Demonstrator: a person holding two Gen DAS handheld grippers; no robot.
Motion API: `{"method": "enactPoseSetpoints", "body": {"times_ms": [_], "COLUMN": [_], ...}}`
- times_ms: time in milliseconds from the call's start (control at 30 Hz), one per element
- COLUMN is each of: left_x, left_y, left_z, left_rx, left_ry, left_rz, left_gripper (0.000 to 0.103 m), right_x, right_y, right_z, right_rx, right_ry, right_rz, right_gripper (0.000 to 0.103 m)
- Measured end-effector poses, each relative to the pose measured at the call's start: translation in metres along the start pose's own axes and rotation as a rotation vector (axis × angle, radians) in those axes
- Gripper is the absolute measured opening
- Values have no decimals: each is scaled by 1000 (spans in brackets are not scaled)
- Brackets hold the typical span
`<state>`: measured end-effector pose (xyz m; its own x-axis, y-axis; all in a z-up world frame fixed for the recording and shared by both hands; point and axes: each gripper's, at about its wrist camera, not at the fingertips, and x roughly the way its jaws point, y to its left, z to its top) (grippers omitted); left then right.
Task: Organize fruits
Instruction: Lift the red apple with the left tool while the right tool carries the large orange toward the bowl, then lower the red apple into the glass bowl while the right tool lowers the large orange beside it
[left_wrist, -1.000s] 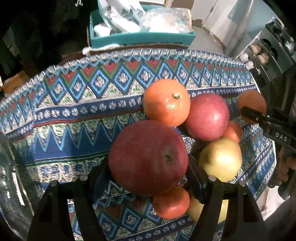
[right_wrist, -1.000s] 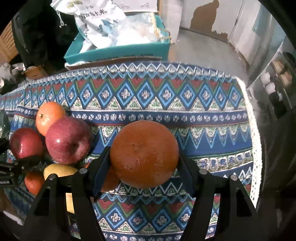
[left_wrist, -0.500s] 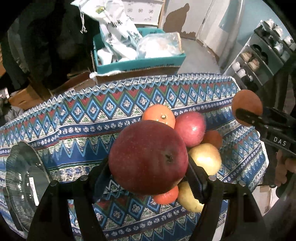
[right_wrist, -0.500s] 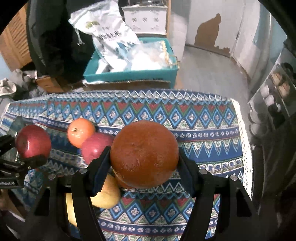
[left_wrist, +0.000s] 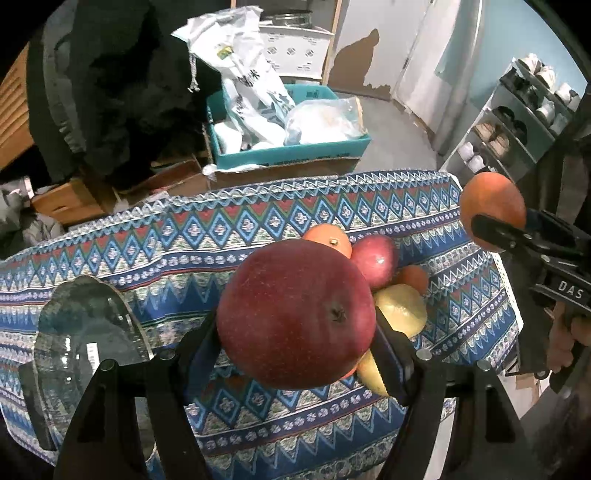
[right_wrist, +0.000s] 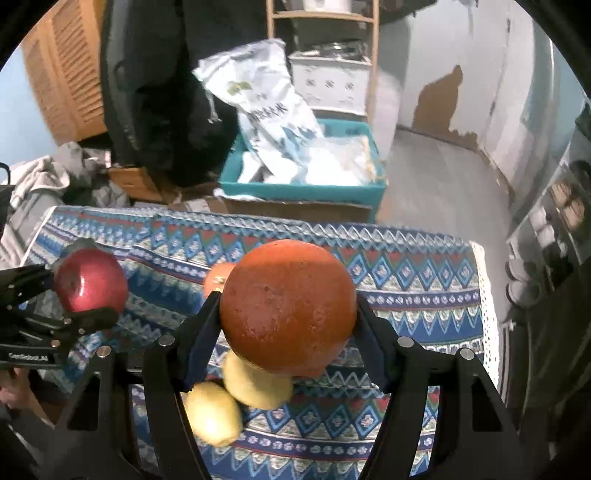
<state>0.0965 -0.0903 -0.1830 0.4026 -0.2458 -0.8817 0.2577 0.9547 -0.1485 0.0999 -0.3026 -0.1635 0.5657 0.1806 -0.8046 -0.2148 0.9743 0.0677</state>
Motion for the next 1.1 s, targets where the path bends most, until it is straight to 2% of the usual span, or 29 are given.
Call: {"method": "enactPoseSetpoints", "body": {"times_ms": [300,467,633,767,1100], "left_x": [-31,-48,-62,-71,-77], "left_y": [11,19,27,42,92], "left_z": [-5,-8,-11,-15,-32], "left_rx": [9,2,8,-21,-98], "left_ry": [-54,-80,-114,-123,-132], "left_rz": [30,15,40,34,80], "left_gripper": [76,77,76,77,77], "right_x": [-21,-25,-26,-25,-9], "right_y": [39,61,81,95,144], "right_z": [10,14,20,26,39], "right_rx": [-56,-87,-116,-131,-194], "right_ry": [-49,-57,-65,-68,-48], "right_rz": [71,94,120,139,211], "right_gripper": [68,68,68,68,68]}}
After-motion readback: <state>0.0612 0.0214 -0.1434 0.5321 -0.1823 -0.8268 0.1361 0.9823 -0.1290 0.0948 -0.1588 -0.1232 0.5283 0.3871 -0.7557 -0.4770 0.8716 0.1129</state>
